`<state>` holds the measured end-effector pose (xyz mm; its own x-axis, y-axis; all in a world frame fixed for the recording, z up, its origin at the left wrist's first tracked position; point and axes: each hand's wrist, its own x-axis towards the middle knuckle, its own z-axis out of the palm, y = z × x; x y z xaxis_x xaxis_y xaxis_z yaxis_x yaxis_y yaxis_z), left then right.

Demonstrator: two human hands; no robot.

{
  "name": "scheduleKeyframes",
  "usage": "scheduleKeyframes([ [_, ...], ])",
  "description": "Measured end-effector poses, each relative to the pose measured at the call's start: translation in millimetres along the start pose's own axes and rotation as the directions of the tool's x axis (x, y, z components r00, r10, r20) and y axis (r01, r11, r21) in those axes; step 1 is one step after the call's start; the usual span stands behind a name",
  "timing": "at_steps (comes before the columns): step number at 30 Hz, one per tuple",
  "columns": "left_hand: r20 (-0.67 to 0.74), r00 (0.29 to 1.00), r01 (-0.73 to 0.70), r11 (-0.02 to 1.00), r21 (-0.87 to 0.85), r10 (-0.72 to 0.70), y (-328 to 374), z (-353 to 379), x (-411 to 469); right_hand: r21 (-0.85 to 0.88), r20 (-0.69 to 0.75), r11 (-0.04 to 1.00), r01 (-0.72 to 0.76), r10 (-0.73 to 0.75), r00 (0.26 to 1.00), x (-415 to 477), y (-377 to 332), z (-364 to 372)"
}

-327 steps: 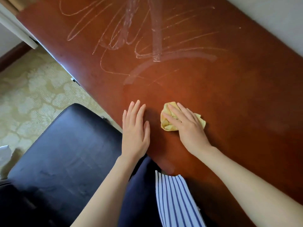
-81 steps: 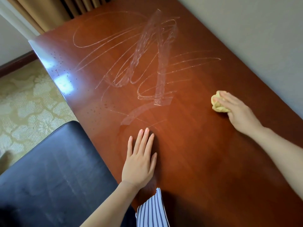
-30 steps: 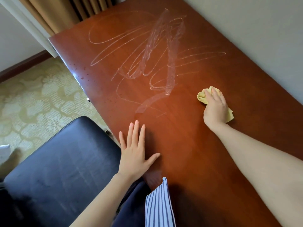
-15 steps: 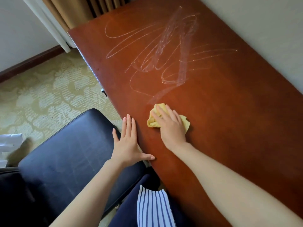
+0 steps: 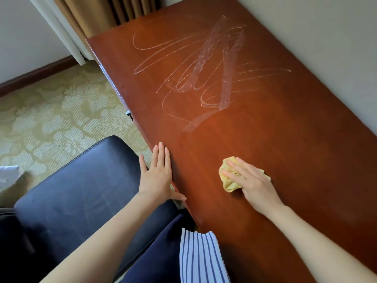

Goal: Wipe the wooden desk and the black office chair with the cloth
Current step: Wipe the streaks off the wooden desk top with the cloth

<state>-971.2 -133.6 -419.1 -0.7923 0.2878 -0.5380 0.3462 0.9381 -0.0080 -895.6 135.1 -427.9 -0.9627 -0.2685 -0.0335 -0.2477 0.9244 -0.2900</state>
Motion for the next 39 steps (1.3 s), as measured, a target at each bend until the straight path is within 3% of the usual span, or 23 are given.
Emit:
scheduleKeyframes([
  [5, 0.020, 1.000, 0.002, 0.998, -0.064, 0.000, 3, -3, 0, -0.057, 0.095, 0.965, -0.256, 0.260, 0.961, 41, 43, -22],
  [8, 0.043, 0.999, 0.008, 0.997, -0.078, -0.005, 5, -4, -1, -0.026, 0.028, 0.912, -0.408, 0.409, 0.912, 82, 54, -25],
  [13, 0.063, 0.998, 0.024, 0.994, -0.111, -0.017, 4, -1, 0, 0.200, -0.127, 0.689, -0.696, 0.723, 0.679, 147, 34, -10],
  [15, 0.059, 0.998, 0.028, 0.993, -0.115, -0.022, 4, 0, 1, 0.201, -0.133, 0.677, -0.708, 0.735, 0.665, 165, 22, -4],
  [23, 0.032, 0.999, 0.018, 0.992, -0.128, -0.014, 0, 4, 3, 0.110, 0.015, 0.922, -0.372, 0.373, 0.928, 182, -37, 20],
  [27, 0.016, 1.000, 0.025, 0.989, -0.143, -0.023, -2, 3, 2, 0.098, 0.047, 0.990, -0.100, 0.096, 0.994, 155, -56, 25],
  [34, 0.003, 1.000, 0.020, 0.990, -0.139, -0.020, -1, 2, -1, 0.181, 0.086, 0.947, 0.267, -0.286, 0.954, 71, -50, 24],
  [39, -0.018, 1.000, 0.013, 0.995, -0.097, -0.015, -3, 2, -2, 0.095, 0.139, 0.840, 0.534, -0.542, 0.829, 29, -17, 11],
])
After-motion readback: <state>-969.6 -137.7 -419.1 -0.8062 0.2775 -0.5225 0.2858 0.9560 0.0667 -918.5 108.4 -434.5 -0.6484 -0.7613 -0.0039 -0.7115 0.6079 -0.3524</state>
